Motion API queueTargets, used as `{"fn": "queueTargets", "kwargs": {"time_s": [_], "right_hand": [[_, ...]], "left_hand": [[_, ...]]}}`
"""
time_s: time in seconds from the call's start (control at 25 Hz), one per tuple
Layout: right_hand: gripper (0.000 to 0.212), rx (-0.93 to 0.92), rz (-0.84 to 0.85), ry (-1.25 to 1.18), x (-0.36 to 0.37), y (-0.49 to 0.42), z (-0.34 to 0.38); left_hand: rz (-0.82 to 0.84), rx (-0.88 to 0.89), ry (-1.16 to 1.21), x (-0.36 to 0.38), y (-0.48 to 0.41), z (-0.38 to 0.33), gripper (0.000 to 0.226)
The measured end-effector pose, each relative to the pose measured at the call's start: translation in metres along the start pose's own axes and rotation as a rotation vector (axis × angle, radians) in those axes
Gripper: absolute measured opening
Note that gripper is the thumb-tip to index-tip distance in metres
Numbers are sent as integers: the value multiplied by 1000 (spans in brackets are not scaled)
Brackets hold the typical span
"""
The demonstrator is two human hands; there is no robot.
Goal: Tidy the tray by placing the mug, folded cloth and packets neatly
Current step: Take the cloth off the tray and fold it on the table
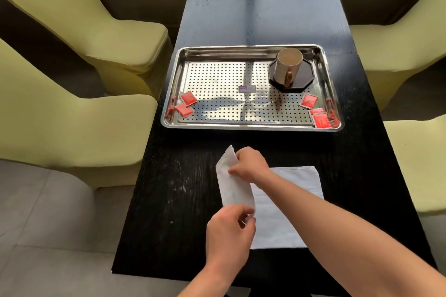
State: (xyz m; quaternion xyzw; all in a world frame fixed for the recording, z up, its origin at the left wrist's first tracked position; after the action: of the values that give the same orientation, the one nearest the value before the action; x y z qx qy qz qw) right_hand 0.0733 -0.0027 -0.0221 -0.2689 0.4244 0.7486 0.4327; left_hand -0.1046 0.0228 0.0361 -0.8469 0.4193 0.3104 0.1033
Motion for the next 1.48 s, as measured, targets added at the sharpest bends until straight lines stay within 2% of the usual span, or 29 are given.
{"fn": "queueTargets", "kwargs": {"time_s": [0.08, 0.36, 0.6, 0.8, 1.04, 1.24, 1.28, 1.36, 1.44, 1.48], "right_hand": [[12, 46, -29, -92, -17, 4, -29], [19, 167, -62, -329, -58, 13, -116], [24, 222, -139, -240, -83, 8, -175], [9, 249, -203, -179, -87, 7, -205], [20, 230, -268, -138, -86, 2, -222], [43, 249, -328, -194, -89, 18, -229], [40, 235, -355, -211, -90, 28, -230], [25, 193, -382, -234, -87, 57, -231], [14, 182, -311, -269, -74, 90, -233], [11, 189, -250, -285, -65, 105, -234]], "left_hand": [[40, 38, 28, 15, 5, -10, 14], [242, 170, -6, 79, 35, -46, 20], [408, 350, -137, 138, 59, -62, 25], [462, 396, -258, 173, 71, -59, 25], [501, 460, -325, 193, 77, -53, 24], [638, 628, -373, 183, 92, -37, 30], [612, 625, -341, 172, 90, -30, 31], [460, 585, -305, 144, 78, -9, 25], [292, 531, -372, 115, 64, 15, 14], [267, 487, -421, 105, 59, 27, 11]]}}
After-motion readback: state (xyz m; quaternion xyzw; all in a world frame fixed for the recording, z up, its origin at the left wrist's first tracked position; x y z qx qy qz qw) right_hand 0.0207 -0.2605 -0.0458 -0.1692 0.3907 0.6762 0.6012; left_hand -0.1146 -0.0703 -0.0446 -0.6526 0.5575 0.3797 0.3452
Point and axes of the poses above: each hand's wrist, its own y-axis away from the middle knuckle, its own x-axis out of the palm, z = x × y, the point moved 4 cm from there along -y, towards the middle knuckle, and after that the axes turned 13 degrees about -z, right-handed, at the moved point
